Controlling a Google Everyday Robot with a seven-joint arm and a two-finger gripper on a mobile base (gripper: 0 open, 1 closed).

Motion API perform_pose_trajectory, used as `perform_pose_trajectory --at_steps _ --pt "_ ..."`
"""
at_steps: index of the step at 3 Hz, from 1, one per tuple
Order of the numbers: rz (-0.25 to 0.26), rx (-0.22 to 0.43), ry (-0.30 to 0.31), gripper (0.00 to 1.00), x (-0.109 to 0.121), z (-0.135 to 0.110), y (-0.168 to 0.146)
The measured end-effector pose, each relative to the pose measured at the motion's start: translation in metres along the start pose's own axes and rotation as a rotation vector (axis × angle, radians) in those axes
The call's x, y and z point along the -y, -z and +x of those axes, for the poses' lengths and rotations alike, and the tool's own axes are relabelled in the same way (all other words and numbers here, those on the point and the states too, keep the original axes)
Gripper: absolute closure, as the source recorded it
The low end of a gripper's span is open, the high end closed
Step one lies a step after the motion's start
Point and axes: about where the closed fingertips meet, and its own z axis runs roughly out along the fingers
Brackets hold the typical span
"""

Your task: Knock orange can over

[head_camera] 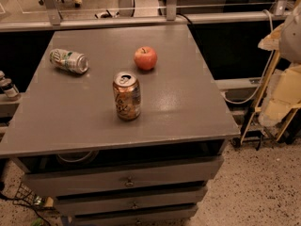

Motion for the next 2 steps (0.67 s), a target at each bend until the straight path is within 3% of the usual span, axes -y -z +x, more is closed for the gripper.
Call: perform_pose_trajectory --at_steps 1,2 --pt "0.000 0.000 0.000 0.00 0.000 0.000 0.000" --pt "-0.018 0.058 0.030 0.00 0.000 -0.019 -0.012"
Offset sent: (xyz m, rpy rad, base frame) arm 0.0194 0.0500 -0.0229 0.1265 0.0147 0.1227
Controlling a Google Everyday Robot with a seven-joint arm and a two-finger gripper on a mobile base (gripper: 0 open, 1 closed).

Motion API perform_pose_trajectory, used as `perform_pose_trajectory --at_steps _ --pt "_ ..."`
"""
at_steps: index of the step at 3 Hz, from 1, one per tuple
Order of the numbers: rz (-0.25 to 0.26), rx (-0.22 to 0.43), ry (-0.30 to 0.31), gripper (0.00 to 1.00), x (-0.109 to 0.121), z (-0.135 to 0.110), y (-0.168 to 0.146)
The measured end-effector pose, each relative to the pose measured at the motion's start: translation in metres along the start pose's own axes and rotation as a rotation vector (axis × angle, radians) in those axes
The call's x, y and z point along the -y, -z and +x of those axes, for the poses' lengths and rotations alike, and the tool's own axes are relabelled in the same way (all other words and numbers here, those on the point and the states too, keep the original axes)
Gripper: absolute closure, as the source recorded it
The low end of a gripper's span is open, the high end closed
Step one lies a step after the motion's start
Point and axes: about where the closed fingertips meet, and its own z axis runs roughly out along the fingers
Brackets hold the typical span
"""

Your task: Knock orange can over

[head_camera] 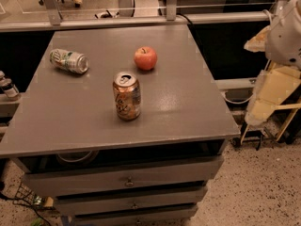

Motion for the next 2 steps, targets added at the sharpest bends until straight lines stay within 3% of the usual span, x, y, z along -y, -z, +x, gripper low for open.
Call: perform_pose_trajectory --at_steps 2 --pt "-0.095 0.276 0.055 0.00 0.004 -0.071 -0.061"
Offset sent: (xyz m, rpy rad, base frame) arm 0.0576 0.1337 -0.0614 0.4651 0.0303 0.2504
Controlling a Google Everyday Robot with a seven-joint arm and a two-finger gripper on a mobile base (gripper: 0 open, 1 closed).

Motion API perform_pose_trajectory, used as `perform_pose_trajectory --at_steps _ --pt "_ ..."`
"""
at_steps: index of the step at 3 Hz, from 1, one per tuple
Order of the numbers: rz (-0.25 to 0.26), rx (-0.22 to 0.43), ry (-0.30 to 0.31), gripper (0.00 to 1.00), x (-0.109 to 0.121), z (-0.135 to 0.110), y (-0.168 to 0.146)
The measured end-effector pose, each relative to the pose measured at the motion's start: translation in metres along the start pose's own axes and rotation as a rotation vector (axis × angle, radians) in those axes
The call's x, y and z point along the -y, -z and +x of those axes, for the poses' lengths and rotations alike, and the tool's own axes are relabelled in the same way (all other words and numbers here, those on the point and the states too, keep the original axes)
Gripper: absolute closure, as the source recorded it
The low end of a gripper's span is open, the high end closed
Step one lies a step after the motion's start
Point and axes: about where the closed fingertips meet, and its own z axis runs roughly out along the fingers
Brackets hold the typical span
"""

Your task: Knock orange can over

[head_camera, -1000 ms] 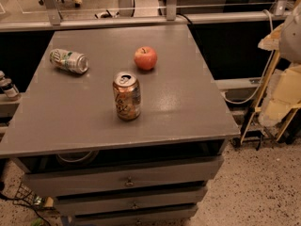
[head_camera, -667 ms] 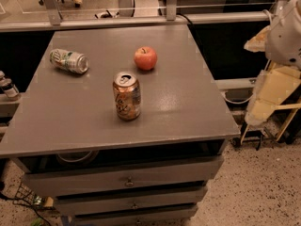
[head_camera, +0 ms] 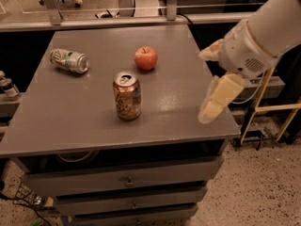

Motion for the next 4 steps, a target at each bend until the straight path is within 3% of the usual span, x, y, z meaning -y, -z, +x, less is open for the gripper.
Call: perform_pose_trajectory --at_steps 2,4 --pt "-0.095 0.280 -0.016 0.00 0.013 -0.047 -0.062" --pt "-0.157 0.417 -0.038 0.00 0.017 -0.080 -0.105"
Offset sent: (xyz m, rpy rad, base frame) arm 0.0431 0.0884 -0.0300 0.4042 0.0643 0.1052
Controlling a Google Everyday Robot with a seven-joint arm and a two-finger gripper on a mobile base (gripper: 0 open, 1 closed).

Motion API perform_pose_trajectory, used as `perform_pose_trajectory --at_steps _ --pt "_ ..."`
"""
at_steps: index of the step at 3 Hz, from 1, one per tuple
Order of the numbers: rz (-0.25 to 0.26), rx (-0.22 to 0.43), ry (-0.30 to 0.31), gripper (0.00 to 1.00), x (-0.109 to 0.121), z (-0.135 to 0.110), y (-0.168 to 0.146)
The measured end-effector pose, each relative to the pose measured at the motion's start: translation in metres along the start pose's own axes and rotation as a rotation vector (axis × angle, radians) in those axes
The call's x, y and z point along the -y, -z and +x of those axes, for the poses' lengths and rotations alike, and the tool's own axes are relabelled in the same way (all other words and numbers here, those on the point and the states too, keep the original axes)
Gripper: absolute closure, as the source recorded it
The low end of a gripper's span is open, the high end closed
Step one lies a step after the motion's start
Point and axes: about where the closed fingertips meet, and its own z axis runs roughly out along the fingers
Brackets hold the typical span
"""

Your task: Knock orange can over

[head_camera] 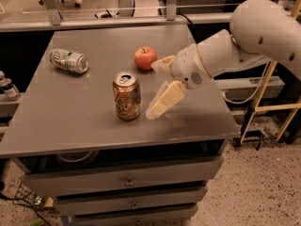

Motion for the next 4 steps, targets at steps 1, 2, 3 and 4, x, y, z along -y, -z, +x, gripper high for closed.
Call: perform_pose_trajectory --at_steps 1,2,3,4 --pt "-0.011 0.034 -0.005 0.00 0.006 -0.003 -0.015" --pt "-0.012 0.043 -0.002 0.00 0.010 -0.005 -0.022" --pt "-0.012 0.044 -0.002 0.00 0.011 -0.006 -0.023" --pt "-0.029 0.083 0.011 0.00 0.007 -0.017 -0.032"
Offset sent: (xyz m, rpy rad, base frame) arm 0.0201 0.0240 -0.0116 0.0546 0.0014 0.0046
